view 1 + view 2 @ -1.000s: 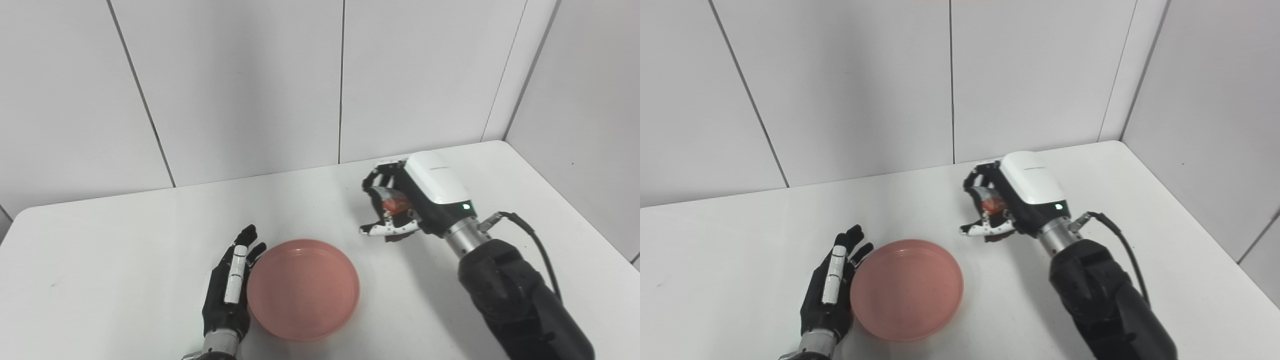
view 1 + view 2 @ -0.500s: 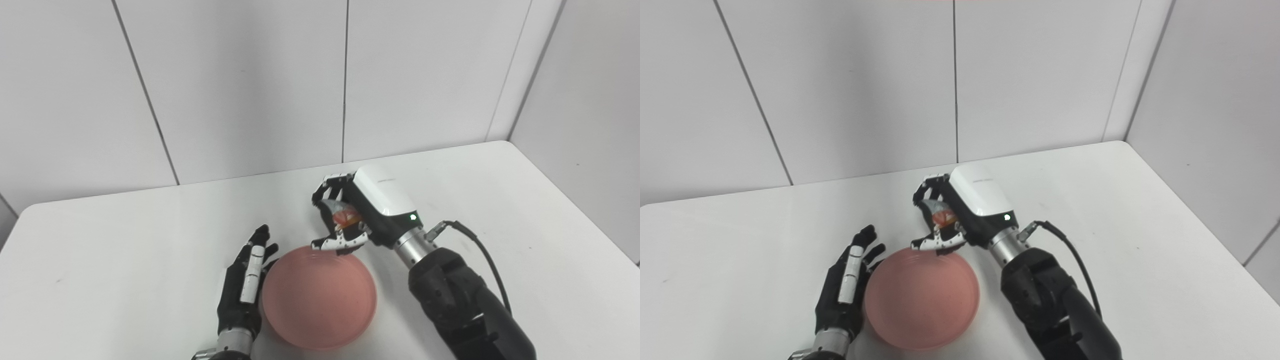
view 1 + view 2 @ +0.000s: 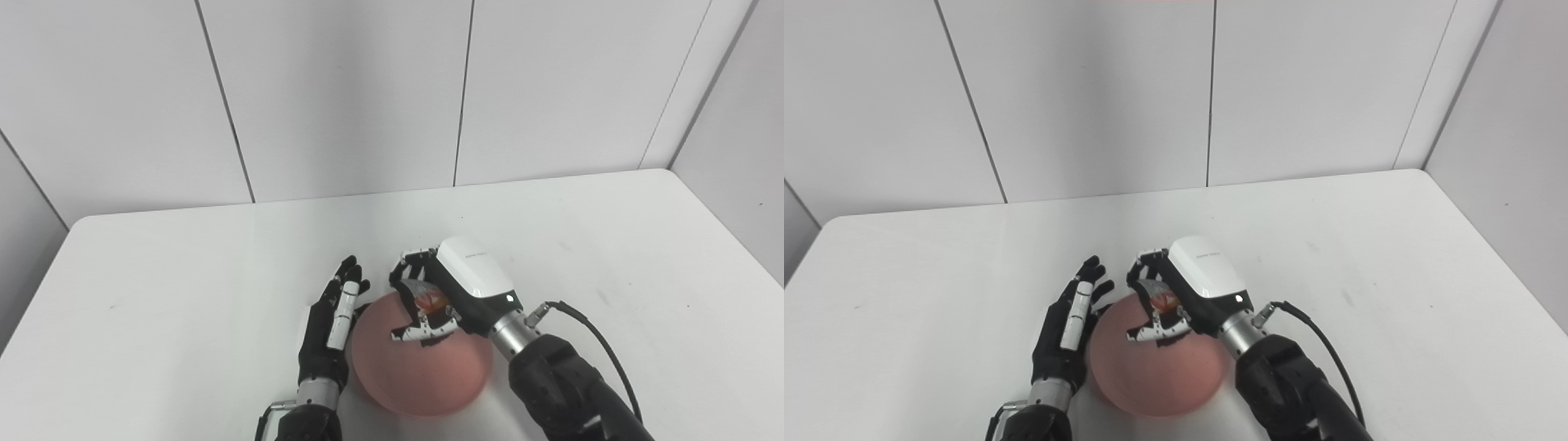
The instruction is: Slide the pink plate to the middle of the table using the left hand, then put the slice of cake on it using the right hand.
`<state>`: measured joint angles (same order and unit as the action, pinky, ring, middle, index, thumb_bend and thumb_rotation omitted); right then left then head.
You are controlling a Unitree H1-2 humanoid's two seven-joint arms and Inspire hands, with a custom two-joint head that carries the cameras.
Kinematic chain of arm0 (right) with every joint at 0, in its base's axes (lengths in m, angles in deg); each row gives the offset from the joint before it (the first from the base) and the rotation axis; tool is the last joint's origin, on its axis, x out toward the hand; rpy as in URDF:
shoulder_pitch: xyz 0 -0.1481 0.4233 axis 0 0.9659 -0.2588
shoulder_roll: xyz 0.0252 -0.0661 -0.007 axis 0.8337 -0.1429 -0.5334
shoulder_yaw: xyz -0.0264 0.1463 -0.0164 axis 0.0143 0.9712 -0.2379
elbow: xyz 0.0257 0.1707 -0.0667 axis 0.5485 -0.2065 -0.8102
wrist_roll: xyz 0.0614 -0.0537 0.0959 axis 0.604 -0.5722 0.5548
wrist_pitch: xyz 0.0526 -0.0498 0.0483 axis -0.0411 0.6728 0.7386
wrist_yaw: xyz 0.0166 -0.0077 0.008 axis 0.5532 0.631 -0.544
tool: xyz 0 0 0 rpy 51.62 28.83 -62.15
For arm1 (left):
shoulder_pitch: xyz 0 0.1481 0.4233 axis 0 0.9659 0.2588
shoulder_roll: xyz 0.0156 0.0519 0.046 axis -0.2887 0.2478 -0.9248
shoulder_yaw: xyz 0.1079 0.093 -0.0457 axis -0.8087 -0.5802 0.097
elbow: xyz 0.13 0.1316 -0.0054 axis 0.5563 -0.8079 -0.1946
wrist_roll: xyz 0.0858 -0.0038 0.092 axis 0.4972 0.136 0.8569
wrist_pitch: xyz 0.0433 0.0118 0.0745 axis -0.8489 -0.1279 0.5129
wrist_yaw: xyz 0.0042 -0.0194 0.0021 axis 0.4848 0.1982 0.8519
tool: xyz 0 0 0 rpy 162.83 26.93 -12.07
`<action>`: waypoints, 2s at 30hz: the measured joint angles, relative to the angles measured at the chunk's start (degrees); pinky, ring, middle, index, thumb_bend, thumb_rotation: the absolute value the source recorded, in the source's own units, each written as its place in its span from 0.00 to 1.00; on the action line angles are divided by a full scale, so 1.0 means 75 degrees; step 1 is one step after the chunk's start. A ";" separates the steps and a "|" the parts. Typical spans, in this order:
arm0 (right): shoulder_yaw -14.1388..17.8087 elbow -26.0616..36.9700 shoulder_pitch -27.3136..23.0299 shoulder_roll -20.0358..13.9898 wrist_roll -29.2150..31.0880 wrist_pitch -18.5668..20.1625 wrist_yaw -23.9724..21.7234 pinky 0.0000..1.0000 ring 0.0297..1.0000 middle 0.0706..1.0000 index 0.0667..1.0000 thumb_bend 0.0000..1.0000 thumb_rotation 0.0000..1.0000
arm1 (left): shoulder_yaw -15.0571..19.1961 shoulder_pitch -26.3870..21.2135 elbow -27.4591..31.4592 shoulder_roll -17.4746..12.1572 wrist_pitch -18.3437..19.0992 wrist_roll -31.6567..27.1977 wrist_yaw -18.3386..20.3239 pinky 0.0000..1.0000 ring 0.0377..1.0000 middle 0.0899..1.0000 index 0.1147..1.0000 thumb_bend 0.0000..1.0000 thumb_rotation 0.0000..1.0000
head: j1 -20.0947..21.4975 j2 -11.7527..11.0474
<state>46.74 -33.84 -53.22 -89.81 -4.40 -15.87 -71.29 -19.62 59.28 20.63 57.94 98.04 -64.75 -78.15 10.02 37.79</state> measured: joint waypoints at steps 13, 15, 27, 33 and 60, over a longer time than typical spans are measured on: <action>0.0001 0.0002 0.0299 0.0000 0.0068 -0.0138 0.0087 0.23 0.29 0.36 0.44 0.51 0.17 | -0.0118 -0.0006 -0.0012 0.0004 0.0006 0.0024 -0.0221 0.66 0.80 0.84 0.75 0.69 0.85 | -0.0047 0.0200; 0.0023 0.0002 0.0384 -0.0002 0.0106 -0.0143 0.0087 0.23 0.29 0.36 0.44 0.51 0.17 | -0.0133 -0.0007 -0.0012 0.0005 0.0006 0.0024 -0.0264 0.65 0.79 0.83 0.74 0.69 0.85 | -0.0059 0.0223; 0.0079 0.0017 0.0574 -0.0014 0.0205 -0.0235 0.0078 0.23 0.30 0.40 0.45 0.51 0.17 | -0.0201 -0.0013 -0.0032 0.0007 0.0007 0.0016 -0.0405 0.69 0.79 0.84 0.74 0.69 0.84 | -0.0059 0.0235; 0.0078 0.0225 0.0704 -0.0176 0.0174 -0.0233 -0.0290 0.43 0.48 0.52 0.58 0.78 0.74 | -0.0206 -0.0014 -0.0054 0.0006 -0.0043 -0.0029 -0.0413 0.73 0.82 0.87 0.76 0.68 0.83 | -0.0059 0.0235; 0.0857 0.0656 0.1250 0.0294 0.0619 -0.0249 0.0221 0.66 0.78 0.83 0.83 0.85 1.00 | -0.0315 -0.0009 -0.0026 0.0003 -0.0069 -0.0012 -0.0467 0.60 0.80 0.87 0.77 0.69 0.84 | -0.0129 0.0270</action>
<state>53.17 -28.92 -43.84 -87.60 0.24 -17.74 -69.63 -21.98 59.22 20.43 57.97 97.52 -64.84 -81.65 9.05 39.81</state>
